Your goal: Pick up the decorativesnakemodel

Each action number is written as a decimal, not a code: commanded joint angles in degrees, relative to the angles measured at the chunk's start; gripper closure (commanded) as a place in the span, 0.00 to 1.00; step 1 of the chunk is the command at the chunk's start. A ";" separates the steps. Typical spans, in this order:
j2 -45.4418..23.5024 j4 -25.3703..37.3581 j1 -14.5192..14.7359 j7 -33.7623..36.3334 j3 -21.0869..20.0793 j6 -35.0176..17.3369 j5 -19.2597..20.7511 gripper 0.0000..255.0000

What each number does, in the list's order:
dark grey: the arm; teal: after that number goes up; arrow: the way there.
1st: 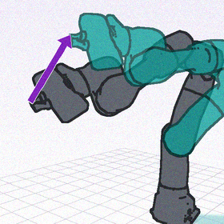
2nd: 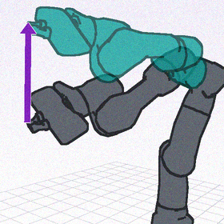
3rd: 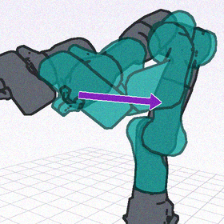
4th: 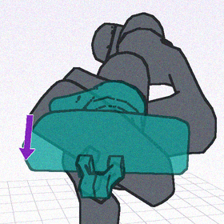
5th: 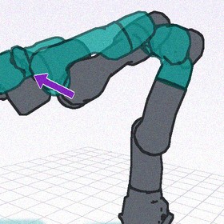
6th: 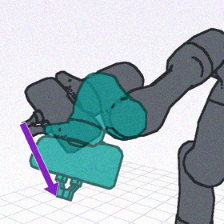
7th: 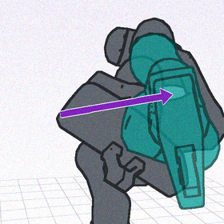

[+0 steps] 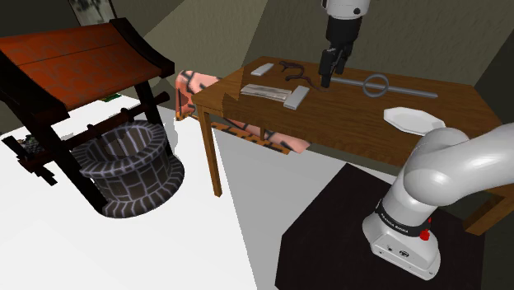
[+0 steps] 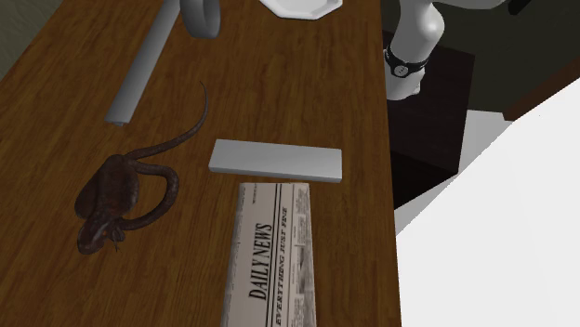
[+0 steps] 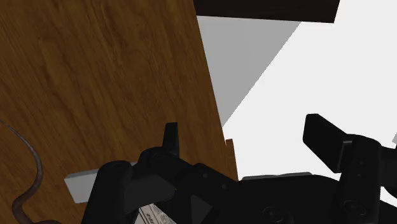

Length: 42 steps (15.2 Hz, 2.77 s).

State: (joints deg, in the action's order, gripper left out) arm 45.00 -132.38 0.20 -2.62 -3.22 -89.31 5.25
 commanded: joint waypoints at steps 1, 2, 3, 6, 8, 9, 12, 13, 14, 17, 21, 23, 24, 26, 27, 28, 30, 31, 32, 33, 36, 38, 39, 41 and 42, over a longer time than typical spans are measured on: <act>0.00 0.00 0.00 0.00 0.00 0.00 0.00 0.00; -1.43 0.19 -0.61 0.11 0.66 -1.40 0.35 0.00; -2.89 0.44 -1.20 0.22 1.33 -2.78 0.67 0.00; -7.46 1.55 -2.91 0.54 3.31 -6.72 1.50 0.00; -10.63 2.58 -3.96 0.73 4.64 -9.19 1.91 0.00; -12.25 3.19 -4.47 0.82 5.30 -10.37 2.07 0.00; -17.20 5.32 -5.90 1.02 7.30 -13.68 2.34 0.00; -18.87 6.13 -6.35 1.07 7.97 -14.70 2.35 0.00; -20.57 7.00 -6.78 1.10 8.64 -15.69 2.32 0.00; -25.71 9.91 -8.01 1.08 10.63 -18.39 1.97 0.00; -32.72 14.47 -9.57 0.78 13.26 -21.38 0.81 0.00; -36.29 17.04 -10.37 0.50 14.52 -22.60 -0.09 0.00; -38.09 18.40 -10.78 0.33 15.13 -23.13 -0.61 0.00; -41.73 21.26 -11.65 -0.07 16.31 -24.06 -1.83 0.00; -43.57 22.77 -12.11 -0.29 16.87 -24.44 -2.51 0.00; -45.42 24.33 -12.61 -0.52 17.40 -24.77 -3.23 0.00; -49.17 27.61 -13.68 -1.01 18.38 -25.27 -4.82 0.00; -51.06 29.33 -14.27 -1.26 18.83 -25.43 -5.66 0.00; -52.97 31.12 -14.90 -1.51 19.24 -25.53 -6.54 0.00; -54.90 32.96 -15.56 -1.74 19.61 -25.58 -7.44 0.00; -57.80 35.09 -16.62 -2.08 20.03 -26.27 -8.79 0.00; -58.09 33.92 -16.63 -2.16 19.98 -27.71 -8.91 0.00; -58.25 33.36 -16.63 -2.20 19.96 -28.43 -8.98 0.00; -58.61 32.28 -16.65 -2.29 19.91 -29.86 -9.12 0.00; -58.93 31.47 -16.66 -2.37 19.88 -30.97 -9.25 0.00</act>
State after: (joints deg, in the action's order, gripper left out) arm -13.79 -100.19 -16.45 -4.93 16.68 -119.40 -3.93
